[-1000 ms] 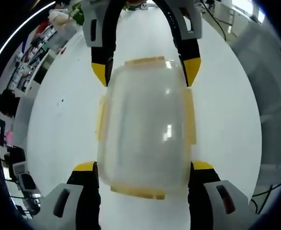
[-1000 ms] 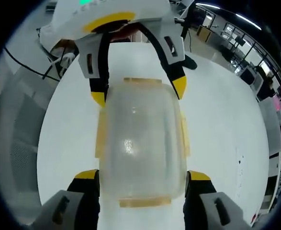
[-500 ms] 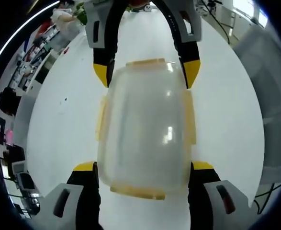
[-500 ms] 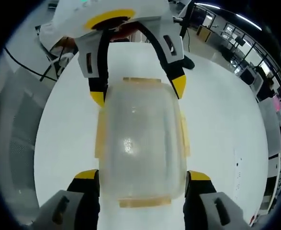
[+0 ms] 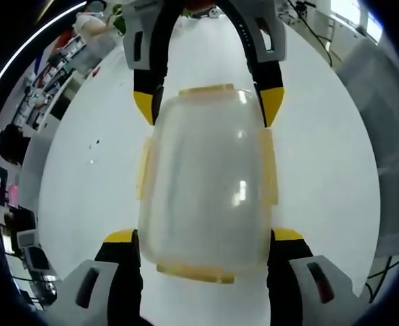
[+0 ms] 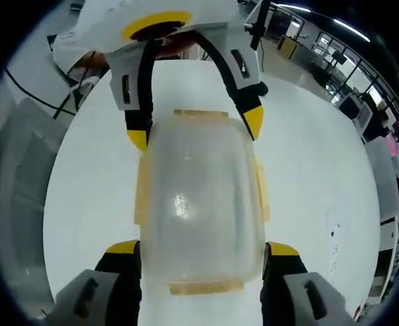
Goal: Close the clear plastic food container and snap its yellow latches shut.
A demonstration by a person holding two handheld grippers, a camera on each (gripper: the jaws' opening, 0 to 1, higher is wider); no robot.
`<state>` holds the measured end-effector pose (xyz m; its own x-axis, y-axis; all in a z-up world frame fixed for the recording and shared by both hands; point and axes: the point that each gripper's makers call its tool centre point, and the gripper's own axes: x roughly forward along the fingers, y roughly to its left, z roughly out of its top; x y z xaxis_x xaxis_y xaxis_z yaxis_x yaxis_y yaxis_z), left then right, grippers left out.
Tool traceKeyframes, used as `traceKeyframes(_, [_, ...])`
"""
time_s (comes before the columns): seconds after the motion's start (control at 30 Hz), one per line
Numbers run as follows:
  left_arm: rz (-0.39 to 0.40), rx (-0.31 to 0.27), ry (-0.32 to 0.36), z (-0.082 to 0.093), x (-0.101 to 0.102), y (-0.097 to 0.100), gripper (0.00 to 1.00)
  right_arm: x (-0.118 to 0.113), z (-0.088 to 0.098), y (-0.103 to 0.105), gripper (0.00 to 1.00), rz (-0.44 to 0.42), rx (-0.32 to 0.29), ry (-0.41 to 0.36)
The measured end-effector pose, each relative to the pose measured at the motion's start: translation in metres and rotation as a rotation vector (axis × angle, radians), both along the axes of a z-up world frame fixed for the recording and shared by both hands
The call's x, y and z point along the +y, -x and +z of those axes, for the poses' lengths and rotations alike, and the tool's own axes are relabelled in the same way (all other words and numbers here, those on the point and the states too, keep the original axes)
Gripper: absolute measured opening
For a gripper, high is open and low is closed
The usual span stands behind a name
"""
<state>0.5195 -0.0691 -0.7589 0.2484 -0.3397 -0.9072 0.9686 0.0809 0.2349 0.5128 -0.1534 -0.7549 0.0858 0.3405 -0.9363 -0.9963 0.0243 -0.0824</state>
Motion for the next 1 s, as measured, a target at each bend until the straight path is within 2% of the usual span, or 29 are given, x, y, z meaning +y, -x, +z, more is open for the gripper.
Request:
traceKeyframes(0.6, [0.001, -0.007, 0.019, 0.001, -0.001, -0.004, 0.74, -0.001, 0.002, -0.004, 0.73, 0.005, -0.019, -0.019])
traceKeyframes(0.73, [0.008, -0.006, 0.046, 0.007, -0.002, -0.004, 0.75, 0.000, 0.008, -0.003, 0.75, -0.011, -0.016, -0.054])
traceKeyframes(1.0, [0.014, -0.012, 0.033, 0.010, 0.007, 0.000, 0.77, -0.005, 0.016, -0.003, 0.76, -0.030, -0.039, -0.068])
